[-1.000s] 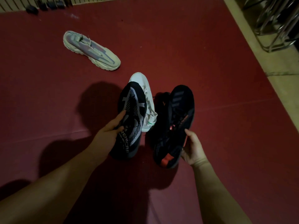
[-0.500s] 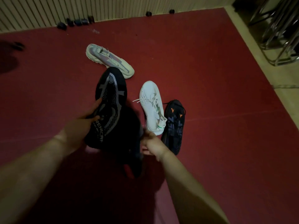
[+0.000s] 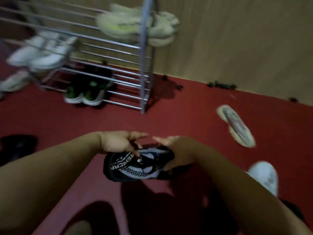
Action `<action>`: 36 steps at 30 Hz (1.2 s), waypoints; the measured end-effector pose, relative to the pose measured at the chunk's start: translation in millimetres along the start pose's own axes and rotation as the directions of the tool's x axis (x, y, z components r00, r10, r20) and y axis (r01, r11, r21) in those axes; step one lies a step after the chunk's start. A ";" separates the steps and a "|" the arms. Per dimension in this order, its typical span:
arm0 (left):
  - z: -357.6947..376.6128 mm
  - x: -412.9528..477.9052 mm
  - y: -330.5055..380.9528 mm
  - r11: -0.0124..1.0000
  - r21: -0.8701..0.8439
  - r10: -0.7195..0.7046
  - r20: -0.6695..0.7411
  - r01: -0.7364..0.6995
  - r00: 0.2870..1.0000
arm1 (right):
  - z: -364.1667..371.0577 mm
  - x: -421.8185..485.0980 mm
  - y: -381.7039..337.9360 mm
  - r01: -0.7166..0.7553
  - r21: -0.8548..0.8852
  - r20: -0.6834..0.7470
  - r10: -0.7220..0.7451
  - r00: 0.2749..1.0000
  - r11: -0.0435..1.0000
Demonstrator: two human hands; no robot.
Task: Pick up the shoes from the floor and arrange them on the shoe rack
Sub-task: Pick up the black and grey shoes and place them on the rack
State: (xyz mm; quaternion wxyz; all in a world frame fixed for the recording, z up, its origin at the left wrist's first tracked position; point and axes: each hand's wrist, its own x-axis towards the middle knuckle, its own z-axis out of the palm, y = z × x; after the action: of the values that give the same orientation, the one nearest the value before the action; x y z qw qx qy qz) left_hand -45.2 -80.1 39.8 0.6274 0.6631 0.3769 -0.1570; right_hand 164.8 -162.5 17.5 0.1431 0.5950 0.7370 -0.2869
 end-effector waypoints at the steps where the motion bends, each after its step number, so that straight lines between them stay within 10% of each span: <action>1: -11.6 -22.0 -11.7 0.999 0.001 -0.032 -0.022 0.032 0.999 | -7.3 14.8 -19.3 0.026 0.111 0.068 -0.033 0.997 0.993; 5: -48.4 -109.7 -73.5 0.990 -0.120 -0.100 -0.271 0.069 0.957 | -14.2 61.7 -97.9 0.114 0.496 0.122 -0.199 0.972 0.861; 8: -63.9 -170.0 -127.6 0.938 -0.317 -0.156 -0.750 -0.142 0.642 | -2.8 83.0 -157.4 0.111 0.595 0.065 -0.185 0.981 0.796; 10: -59.9 -203.3 -169.9 0.804 -0.501 -0.332 -0.826 -0.321 0.456 | 7.1 95.7 -198.7 0.066 0.685 0.057 -0.143 0.988 0.726; 16: -22.6 -242.6 -248.3 0.606 -0.711 -0.334 -0.634 -0.356 0.697 | 20.5 131.0 -324.1 0.020 0.890 0.025 -0.092 0.995 0.456; 20: -51.4 -266.6 -288.7 0.335 -0.692 -0.233 -0.718 -0.639 0.656 | 16.6 148.0 -413.4 0.062 0.911 -0.031 -0.082 0.996 0.407; 26: -84.4 -339.5 -370.6 0.476 -0.553 -0.231 -0.829 -0.684 0.509 | 9.4 180.0 -515.1 0.010 0.794 0.122 -0.175 0.977 0.608; 36: -79.1 -397.3 -462.8 0.640 -0.575 -0.255 -0.785 -0.509 0.565 | 9.2 257.2 -604.3 -0.189 0.724 0.369 -0.141 0.919 0.663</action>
State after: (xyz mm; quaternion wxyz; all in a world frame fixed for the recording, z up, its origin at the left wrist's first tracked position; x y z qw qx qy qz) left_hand -653.4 -158.2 -7.0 0.6053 0.3592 0.5938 0.3899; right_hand -480.6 -40.4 20.8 0.0353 0.5402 0.5011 -0.6752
